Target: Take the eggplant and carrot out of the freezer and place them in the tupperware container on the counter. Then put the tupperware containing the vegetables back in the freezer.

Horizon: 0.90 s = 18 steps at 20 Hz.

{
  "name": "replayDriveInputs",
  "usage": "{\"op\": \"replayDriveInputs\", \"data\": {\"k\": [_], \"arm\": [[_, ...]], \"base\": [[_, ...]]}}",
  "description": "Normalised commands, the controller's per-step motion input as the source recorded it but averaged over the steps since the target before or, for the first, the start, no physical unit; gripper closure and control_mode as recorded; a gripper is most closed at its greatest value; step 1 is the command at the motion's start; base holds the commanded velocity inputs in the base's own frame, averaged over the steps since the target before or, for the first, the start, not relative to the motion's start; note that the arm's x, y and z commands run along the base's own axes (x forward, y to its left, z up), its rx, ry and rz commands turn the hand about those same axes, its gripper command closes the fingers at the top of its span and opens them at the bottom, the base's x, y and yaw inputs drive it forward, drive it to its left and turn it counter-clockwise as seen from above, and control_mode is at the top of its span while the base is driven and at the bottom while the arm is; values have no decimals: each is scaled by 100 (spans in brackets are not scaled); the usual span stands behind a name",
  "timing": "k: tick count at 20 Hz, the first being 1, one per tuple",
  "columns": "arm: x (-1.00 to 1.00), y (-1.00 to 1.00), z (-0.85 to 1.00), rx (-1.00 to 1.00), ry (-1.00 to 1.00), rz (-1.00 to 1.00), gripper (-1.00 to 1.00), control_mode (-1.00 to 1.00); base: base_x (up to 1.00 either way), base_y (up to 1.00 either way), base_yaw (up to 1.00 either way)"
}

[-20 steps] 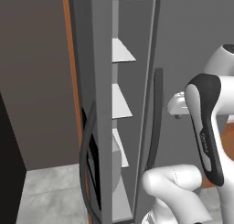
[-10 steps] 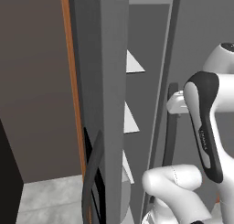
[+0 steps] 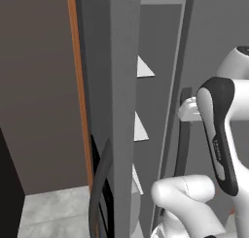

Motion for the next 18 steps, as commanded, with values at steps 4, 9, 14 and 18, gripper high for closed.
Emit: {"op": "replayDriveInputs", "data": {"k": [4, 9, 14, 18], "arm": [[0, 0, 0, 0, 0, 0, -100, 100], [0, 0, 0, 0, 0, 0, -100, 100], [0, 0, 0, 0, 0, 0, -100, 100], [0, 31, 3, 0, 0, 0, -100, -100]], "base": [[9, 59, 0], [0, 60, 0], [0, 48, 0], [0, 12, 0]]}}
